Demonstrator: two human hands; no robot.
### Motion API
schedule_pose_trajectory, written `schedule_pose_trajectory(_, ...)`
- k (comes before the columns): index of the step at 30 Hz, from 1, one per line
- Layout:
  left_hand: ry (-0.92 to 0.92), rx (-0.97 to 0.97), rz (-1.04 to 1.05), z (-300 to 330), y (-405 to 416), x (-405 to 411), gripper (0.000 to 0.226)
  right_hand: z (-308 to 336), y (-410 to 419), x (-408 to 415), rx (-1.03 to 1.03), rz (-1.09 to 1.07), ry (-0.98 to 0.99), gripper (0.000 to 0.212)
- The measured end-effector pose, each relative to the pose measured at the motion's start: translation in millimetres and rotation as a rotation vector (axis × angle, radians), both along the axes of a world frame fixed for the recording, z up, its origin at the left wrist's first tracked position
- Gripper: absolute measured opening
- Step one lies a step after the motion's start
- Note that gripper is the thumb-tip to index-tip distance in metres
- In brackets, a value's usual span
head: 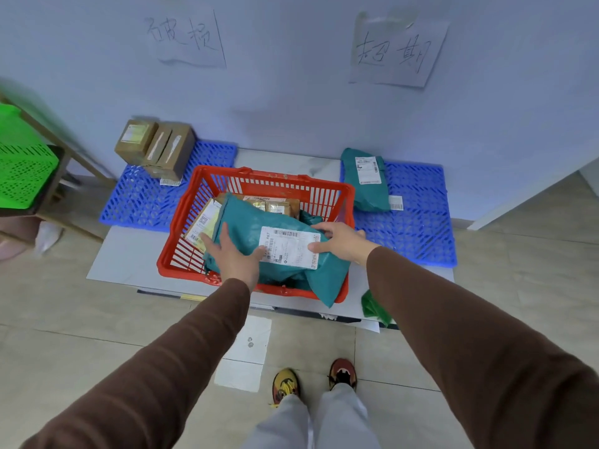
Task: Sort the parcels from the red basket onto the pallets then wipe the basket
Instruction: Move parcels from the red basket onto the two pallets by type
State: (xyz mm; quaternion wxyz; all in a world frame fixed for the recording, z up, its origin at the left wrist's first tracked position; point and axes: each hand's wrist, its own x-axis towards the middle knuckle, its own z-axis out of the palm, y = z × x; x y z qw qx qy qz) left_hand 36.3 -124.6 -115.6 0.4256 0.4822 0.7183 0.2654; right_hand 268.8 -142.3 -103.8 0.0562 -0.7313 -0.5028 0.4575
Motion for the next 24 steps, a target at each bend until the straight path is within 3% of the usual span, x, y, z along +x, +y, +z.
schedule_pose_trajectory(3, -0.064, 0.031, -0.015, 9.8, 7.2, 8.4, 0.093, 0.8, -0.6, 5.1, 0.005, -0.065, 0.107, 0.033)
schedule_pose_trajectory(7, -0.16, 0.072, 0.028, 25.7, 8.5, 22.0, 0.093, 24.0, -8.5, 10.8, 0.125, -0.284, 0.352, 0.016)
schedule_pose_trajectory(10, -0.251, 0.068, 0.09, 39.7, 5.1, 38.7, 0.104, 44.2, -18.9, 19.4, 0.194, -0.467, 0.547, 0.025)
schedule_pose_trajectory(12, -0.432, -0.051, 0.115, 48.9, 3.0, 54.4, 0.111, 49.8, -23.7, 25.8, 0.27, -0.543, 0.607, 0.026)
schedule_pose_trajectory(14, -0.681, -0.244, 0.03, 61.9, 0.0, 74.8, 0.082, 54.1, -27.3, 30.4, 0.317, -0.602, 0.658, 0.026)
schedule_pose_trajectory(16, -0.807, -0.348, -0.134, 69.9, 0.1, 93.1, 0.054, 55.5, -31.4, 35.7, 0.359, -0.64, 0.69, 0.025)
schedule_pose_trajectory(20, -0.768, -0.294, -0.236, 71.0, 8.0, 117.7, 0.084, 61.4, -46.2, 52.6, 0.426, -0.661, 0.69, 0.03)
schedule_pose_trajectory(24, -0.705, -0.278, -0.375, 71.1, 3.7, 149.6, 0.082, 58.8, -62.6, 80.8, 0.456, -0.616, 0.649, 0.05)
